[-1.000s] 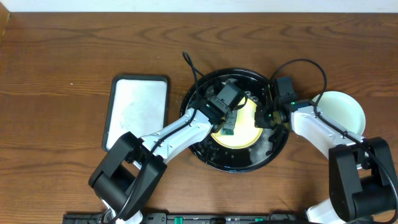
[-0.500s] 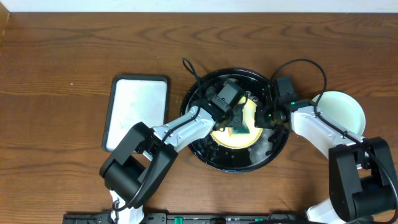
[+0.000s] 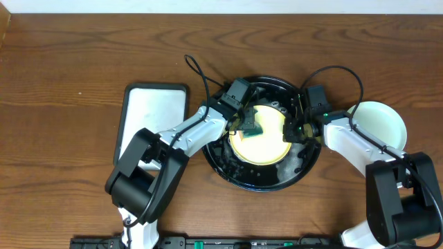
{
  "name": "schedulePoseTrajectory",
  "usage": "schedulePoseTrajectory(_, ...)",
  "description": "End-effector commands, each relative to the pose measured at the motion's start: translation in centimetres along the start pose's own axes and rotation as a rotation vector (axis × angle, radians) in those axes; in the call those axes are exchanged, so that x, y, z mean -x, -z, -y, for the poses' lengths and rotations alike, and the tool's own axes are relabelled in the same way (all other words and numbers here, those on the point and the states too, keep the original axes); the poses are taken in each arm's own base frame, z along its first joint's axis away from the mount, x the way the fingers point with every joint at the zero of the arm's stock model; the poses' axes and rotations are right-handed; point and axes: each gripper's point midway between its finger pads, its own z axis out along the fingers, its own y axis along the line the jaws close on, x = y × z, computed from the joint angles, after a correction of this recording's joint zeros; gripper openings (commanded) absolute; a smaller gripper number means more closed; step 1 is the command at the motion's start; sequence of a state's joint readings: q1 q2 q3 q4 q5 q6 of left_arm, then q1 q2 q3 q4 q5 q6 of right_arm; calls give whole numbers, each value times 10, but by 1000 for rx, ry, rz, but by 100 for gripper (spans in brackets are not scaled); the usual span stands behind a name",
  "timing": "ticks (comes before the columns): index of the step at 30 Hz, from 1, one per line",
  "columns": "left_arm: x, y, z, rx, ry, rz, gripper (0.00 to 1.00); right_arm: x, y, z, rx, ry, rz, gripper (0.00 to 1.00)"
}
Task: Clean dirty plates on tray and stack at the side
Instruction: 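Scrub the yellow plate with the sponge while right gripper holds rim, then return the sponge to the white tray with the left gripper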
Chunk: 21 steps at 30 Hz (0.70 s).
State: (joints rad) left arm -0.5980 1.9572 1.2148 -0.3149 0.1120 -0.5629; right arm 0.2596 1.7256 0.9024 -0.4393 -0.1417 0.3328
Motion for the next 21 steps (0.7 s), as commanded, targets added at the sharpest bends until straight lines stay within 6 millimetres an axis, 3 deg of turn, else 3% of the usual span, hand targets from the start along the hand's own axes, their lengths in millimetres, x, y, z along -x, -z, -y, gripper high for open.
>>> schedulePoseTrajectory(1, -20, -10, -62, 233, 14, -56, 7, -18, -11, 6, -29, -4, -61, 1)
schedulePoseTrajectory(7, -30, 21, -62, 295, 38, -142, 8, -18, -11, 6, -29, -4, -61, 1)
schedulePoseTrajectory(12, -37, 34, -65, 334, 40, -196, 8, -18, -11, 6, -29, -4, -61, 1)
schedulePoseTrajectory(16, -33, 46, -54, 304, 46, -217, 7, -18, -11, 6, -29, -4, -61, 1)
schedulePoseTrajectory(21, -18, 78, -40, 249, 51, -190, 7, -19, -11, 6, -29, -4, -62, 1)
